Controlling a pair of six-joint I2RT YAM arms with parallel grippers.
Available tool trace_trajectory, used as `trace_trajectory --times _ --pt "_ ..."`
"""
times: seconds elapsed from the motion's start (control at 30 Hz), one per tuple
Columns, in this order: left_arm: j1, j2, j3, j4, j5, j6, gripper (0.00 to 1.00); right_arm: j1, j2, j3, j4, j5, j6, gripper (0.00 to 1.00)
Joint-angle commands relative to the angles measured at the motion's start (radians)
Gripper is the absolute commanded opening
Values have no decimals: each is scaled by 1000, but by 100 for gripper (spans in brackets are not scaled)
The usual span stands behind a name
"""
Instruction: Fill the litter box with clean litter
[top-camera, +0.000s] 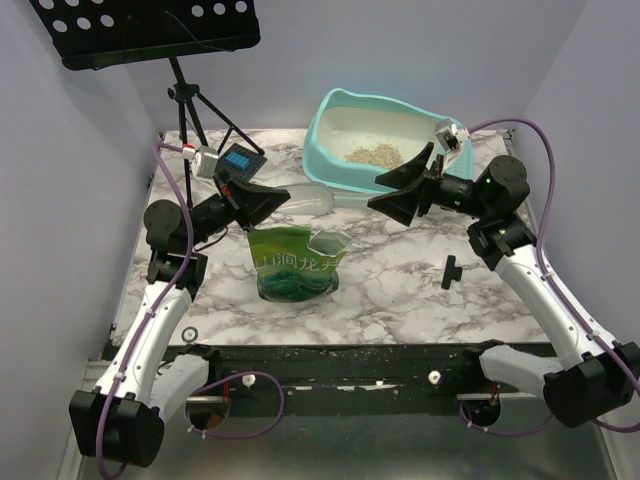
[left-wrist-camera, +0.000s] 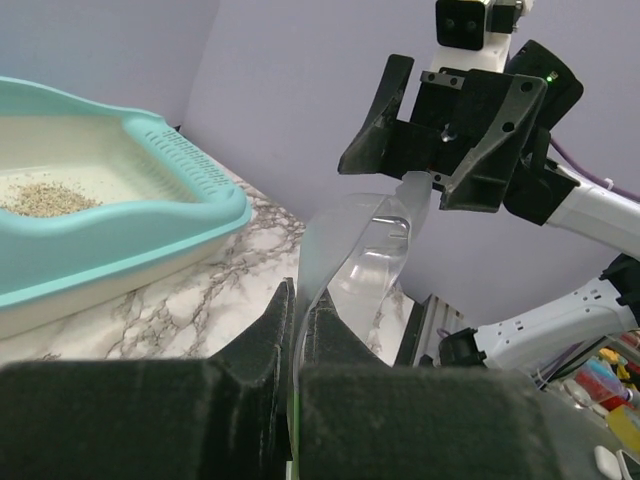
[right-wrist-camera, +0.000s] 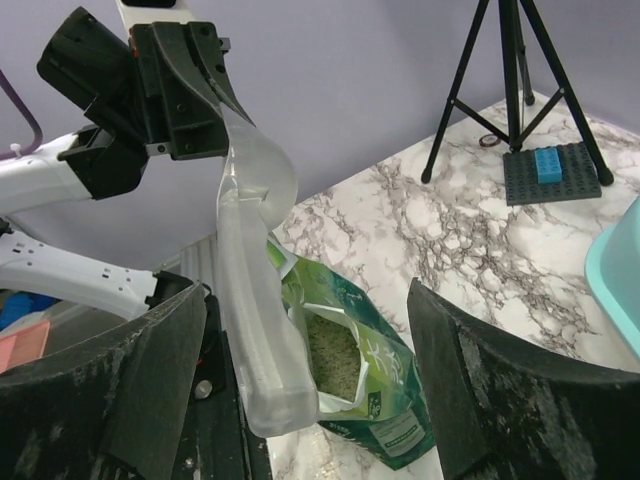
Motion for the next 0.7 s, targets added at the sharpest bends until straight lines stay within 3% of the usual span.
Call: trace_trajectory --times 0.0,0.67 --pt "6 -13 -2 55 10 -16 0 -4 12 -12 42 -67 21 88" --pt "6 -19 -36 108 -82 -68 0 40 52 8 146 -91 107 73"
